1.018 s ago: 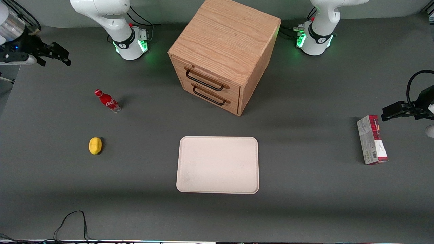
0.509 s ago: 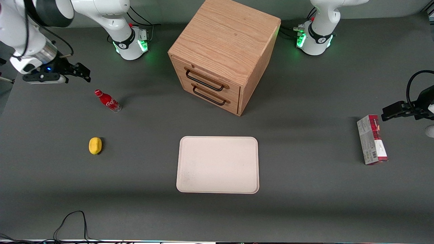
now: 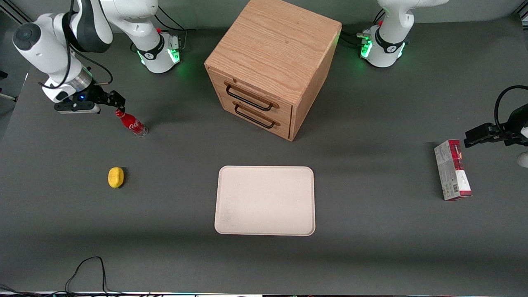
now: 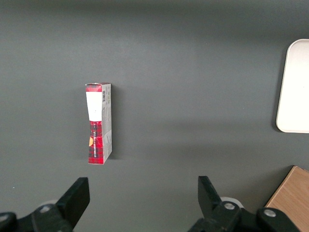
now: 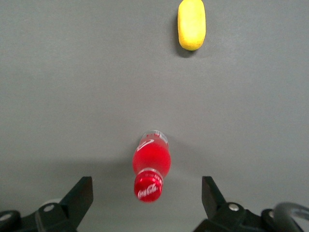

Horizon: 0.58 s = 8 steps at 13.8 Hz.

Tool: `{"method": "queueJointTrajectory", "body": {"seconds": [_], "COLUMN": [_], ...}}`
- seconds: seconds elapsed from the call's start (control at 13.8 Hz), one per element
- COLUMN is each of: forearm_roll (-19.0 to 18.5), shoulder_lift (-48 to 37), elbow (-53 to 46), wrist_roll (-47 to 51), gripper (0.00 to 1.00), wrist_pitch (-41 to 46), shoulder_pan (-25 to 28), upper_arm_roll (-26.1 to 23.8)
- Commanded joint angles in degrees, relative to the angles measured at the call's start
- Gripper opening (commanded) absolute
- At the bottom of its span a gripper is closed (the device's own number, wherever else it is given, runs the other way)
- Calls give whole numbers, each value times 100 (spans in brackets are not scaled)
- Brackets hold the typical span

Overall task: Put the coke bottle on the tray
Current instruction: 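Lower the open right gripper over the bottle's body, then close the right gripper around the red bottle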

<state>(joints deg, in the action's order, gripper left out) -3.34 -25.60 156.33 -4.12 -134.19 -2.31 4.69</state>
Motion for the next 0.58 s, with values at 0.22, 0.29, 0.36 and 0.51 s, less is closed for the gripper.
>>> {"method": "queueJointTrajectory", "body": {"seconds": [0.22, 0.29, 0.36, 0.51], "forearm_roll": [-61, -61, -53, -61], "shoulder_lift": [328, 328, 328, 328], "elbow": [416, 416, 416, 477], "wrist_roll": [-106, -106, -106, -132], "gripper": [100, 100, 100, 100], "wrist_pitch": [-881, -873, -846, -793], "shoulder_pan": [143, 178, 283, 328], "upper_arm_roll": [242, 312, 374, 506]}}
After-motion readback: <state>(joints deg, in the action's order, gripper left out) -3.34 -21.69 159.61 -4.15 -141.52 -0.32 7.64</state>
